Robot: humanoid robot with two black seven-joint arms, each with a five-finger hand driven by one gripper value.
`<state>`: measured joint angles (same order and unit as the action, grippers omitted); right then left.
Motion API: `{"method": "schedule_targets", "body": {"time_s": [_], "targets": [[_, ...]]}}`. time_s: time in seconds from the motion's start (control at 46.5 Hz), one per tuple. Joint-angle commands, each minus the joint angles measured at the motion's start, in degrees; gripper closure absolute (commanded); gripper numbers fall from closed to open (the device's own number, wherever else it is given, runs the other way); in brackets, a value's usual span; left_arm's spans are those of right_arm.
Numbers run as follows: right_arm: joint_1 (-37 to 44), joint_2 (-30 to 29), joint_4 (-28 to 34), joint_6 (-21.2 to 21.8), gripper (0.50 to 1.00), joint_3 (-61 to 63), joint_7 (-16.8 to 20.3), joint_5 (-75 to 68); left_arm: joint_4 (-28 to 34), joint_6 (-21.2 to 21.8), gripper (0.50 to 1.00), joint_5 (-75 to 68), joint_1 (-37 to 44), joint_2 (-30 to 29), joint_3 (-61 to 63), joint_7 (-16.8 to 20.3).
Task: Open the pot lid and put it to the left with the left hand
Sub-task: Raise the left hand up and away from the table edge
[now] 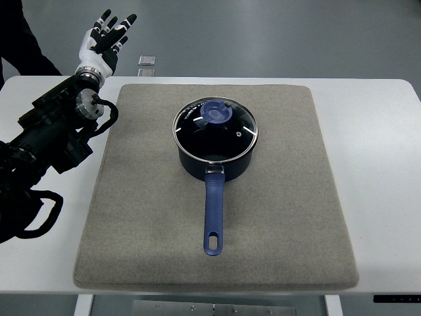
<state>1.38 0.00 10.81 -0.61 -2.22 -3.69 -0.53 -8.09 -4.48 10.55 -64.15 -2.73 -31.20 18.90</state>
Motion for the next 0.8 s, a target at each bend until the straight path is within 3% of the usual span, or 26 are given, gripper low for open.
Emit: {"method": "schedule_targets", "body": {"time_s": [0.0, 0.065, 0.43, 0.775], "targets": [[-0.06, 0.00, 0.00, -0.01, 0.583, 0.02, 0.00, 0.00, 0.00, 0.00, 0.542, 0.00, 0.08, 0.01, 0.00, 0.52], [0.03, 0.00, 0.00, -0.01, 0.583, -0.07, 0.00, 0.00, 0.00, 0.00, 0.542, 0.00, 0.17, 0.09, 0.00, 1.83], [0.03, 0.00, 0.00, -0.01, 0.583, -0.07, 0.00, 0.00, -0.79, -0.53, 0.508, -1.67, -2.47, -1.40, 1.58, 1.66], [-0.06, 0.00, 0.00, -0.01, 0.583, -0.07, 0.00, 0.00, -20.11, -4.04, 0.510, -19.41, -8.79, -14.93, 8.00, 1.57]]}}
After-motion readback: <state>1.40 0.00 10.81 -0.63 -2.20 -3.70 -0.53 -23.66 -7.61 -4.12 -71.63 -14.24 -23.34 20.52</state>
